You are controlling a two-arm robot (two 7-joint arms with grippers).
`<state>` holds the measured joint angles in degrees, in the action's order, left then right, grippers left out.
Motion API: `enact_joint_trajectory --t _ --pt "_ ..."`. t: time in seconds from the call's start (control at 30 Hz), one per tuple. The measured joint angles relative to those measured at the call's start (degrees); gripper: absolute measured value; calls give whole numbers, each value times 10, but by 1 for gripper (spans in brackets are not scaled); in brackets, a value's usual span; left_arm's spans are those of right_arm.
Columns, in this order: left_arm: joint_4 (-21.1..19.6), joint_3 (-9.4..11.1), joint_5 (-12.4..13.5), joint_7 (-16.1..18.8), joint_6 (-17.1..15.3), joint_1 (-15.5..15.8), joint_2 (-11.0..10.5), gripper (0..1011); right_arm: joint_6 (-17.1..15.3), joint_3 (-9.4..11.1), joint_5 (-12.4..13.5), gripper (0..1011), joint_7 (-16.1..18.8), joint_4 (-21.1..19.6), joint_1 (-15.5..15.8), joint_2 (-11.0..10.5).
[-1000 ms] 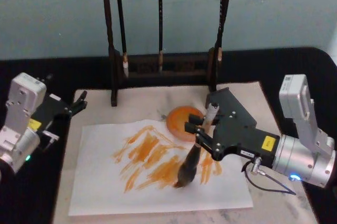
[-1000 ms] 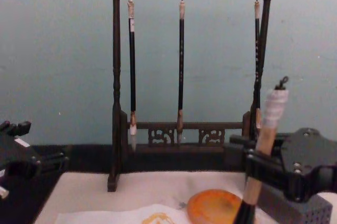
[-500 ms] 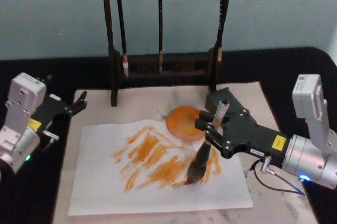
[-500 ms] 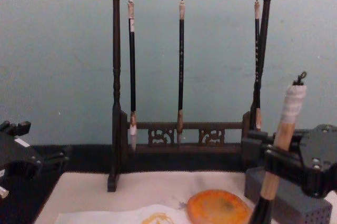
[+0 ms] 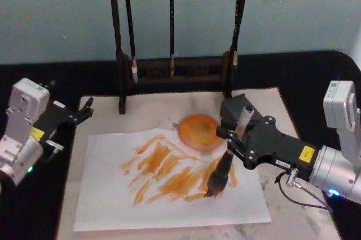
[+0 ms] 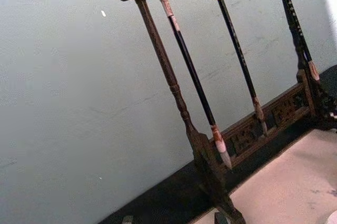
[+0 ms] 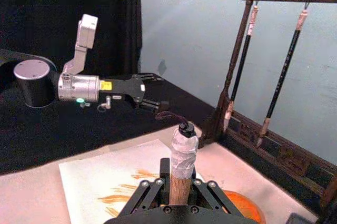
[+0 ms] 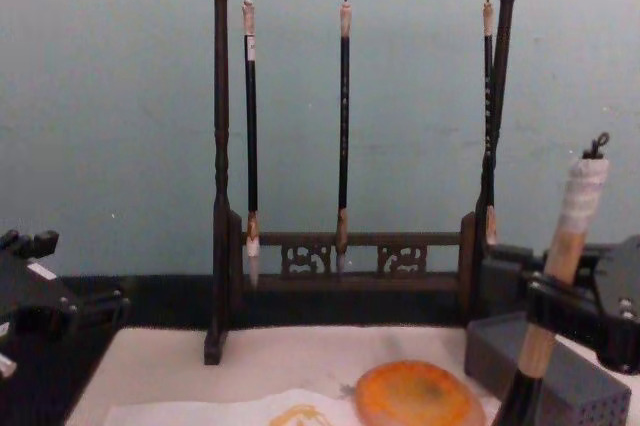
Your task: Pick up the brush from the inkstone, write on the paper, then place the brush back to its original position.
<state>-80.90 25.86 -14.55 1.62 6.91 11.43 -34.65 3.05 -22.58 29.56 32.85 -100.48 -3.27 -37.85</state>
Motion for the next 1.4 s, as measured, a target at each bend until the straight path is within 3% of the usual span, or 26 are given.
enact_joint_trajectory --t 0.43,0.77,1.07,1.23,1.4 --pt "0 0 0 0 0 0 0 1001 5 22 3 154 -9 -1 8 2" --pt "0 0 0 0 0 0 0 1001 11 46 31 155 -20 19 -7 29" --pt "0 0 0 0 0 0 0 1001 1 59 81 154 -27 59 -40 67" --pt "0 0 0 0 0 0 0 1001 -26 67 123 154 -45 93 -63 94" --pt "0 0 0 0 0 0 0 1001 -64 75 180 154 -61 129 -86 118"
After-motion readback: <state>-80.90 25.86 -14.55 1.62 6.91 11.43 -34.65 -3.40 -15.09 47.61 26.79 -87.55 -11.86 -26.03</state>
